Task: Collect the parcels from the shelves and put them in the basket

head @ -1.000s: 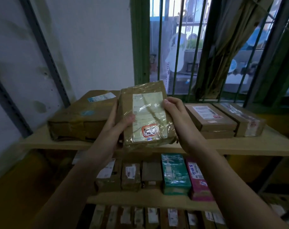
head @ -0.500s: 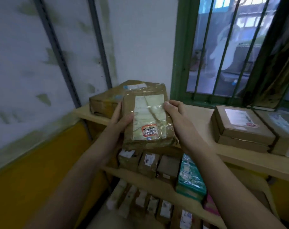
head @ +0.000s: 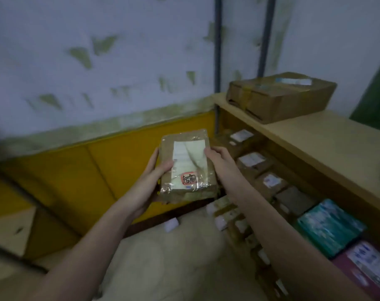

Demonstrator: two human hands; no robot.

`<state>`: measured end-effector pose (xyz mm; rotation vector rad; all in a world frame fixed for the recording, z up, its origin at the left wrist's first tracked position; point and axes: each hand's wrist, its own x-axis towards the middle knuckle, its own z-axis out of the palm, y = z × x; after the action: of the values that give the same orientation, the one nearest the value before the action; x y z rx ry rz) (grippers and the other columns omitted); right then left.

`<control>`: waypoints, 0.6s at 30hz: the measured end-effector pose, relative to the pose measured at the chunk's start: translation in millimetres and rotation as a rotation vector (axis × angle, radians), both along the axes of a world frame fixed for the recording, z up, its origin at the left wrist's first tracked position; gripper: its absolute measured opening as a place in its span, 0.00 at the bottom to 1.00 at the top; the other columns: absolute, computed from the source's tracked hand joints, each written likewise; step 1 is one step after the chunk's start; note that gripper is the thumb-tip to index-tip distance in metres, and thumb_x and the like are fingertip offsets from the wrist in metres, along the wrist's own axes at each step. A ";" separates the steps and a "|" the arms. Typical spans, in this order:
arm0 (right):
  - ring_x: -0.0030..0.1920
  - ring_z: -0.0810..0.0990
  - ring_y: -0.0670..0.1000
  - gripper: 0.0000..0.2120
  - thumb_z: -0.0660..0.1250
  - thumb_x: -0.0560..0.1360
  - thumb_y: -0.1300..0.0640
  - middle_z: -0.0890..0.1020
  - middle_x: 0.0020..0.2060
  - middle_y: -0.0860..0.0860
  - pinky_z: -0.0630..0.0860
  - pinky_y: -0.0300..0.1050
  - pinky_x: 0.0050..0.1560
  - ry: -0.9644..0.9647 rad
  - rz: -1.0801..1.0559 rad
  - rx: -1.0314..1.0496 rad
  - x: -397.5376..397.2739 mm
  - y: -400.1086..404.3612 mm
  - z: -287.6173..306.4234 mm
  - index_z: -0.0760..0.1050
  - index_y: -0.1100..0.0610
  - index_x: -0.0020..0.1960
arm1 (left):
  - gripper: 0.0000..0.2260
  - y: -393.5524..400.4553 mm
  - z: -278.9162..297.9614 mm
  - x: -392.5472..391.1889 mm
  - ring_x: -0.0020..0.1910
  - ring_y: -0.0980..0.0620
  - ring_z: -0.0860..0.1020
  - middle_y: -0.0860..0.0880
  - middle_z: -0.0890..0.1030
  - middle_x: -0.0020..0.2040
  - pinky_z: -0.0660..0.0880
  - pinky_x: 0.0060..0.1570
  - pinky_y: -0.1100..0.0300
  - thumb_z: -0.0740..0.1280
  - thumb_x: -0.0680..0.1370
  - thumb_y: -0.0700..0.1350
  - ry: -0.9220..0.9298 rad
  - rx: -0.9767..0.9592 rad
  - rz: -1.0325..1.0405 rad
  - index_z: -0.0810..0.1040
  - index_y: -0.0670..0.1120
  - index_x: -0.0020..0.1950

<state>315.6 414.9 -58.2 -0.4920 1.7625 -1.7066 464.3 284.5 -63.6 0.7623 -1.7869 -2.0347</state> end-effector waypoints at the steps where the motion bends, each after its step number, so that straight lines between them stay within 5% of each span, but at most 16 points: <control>1: 0.52 0.82 0.48 0.17 0.64 0.80 0.43 0.80 0.55 0.49 0.79 0.46 0.48 -0.001 0.054 0.017 14.4 -11.0 -1.4 0.70 0.48 0.65 | 0.33 -4.9 -5.0 20.5 0.54 0.43 0.84 0.55 0.82 0.63 0.81 0.43 0.38 0.71 0.74 0.60 -0.003 0.013 0.046 0.58 0.72 0.75; 4: 0.50 0.82 0.48 0.16 0.62 0.81 0.43 0.81 0.53 0.48 0.75 0.44 0.40 0.003 0.241 0.069 61.1 -43.3 -9.7 0.68 0.48 0.66 | 0.36 -18.1 -19.9 85.8 0.59 0.45 0.82 0.54 0.80 0.66 0.79 0.56 0.36 0.73 0.73 0.60 -0.007 0.039 0.197 0.58 0.70 0.76; 8: 0.56 0.80 0.52 0.17 0.63 0.79 0.41 0.80 0.58 0.49 0.77 0.53 0.53 -0.043 0.480 0.128 134.9 -87.9 -31.8 0.70 0.48 0.65 | 0.38 -23.9 -37.5 183.5 0.60 0.48 0.82 0.54 0.80 0.65 0.75 0.63 0.41 0.73 0.71 0.61 -0.036 0.051 0.396 0.56 0.70 0.76; 10: 0.59 0.80 0.54 0.17 0.65 0.78 0.41 0.81 0.58 0.50 0.77 0.59 0.60 -0.102 0.588 0.146 182.0 -109.4 -46.2 0.72 0.49 0.62 | 0.38 -21.2 -47.8 238.1 0.59 0.47 0.82 0.56 0.82 0.62 0.75 0.61 0.35 0.75 0.70 0.63 -0.069 0.071 0.506 0.58 0.72 0.74; 14: 0.54 0.84 0.55 0.22 0.71 0.74 0.41 0.84 0.55 0.52 0.82 0.58 0.54 -0.179 0.764 0.183 301.3 -142.1 -66.8 0.73 0.50 0.62 | 0.31 -6.4 -65.2 358.3 0.53 0.41 0.84 0.53 0.86 0.55 0.76 0.55 0.29 0.71 0.75 0.58 -0.080 0.123 0.736 0.60 0.71 0.73; 18: 0.52 0.86 0.55 0.29 0.71 0.71 0.39 0.86 0.52 0.53 0.80 0.56 0.58 -0.140 0.963 0.201 438.7 -162.0 -80.5 0.74 0.53 0.65 | 0.32 21.3 -75.6 486.5 0.51 0.38 0.85 0.53 0.86 0.51 0.80 0.50 0.33 0.70 0.76 0.56 -0.059 0.151 0.936 0.58 0.70 0.75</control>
<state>754.4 252.9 -138.7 -0.9112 1.2400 -0.8493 950.8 305.8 -139.1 1.3779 -0.9719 -1.4940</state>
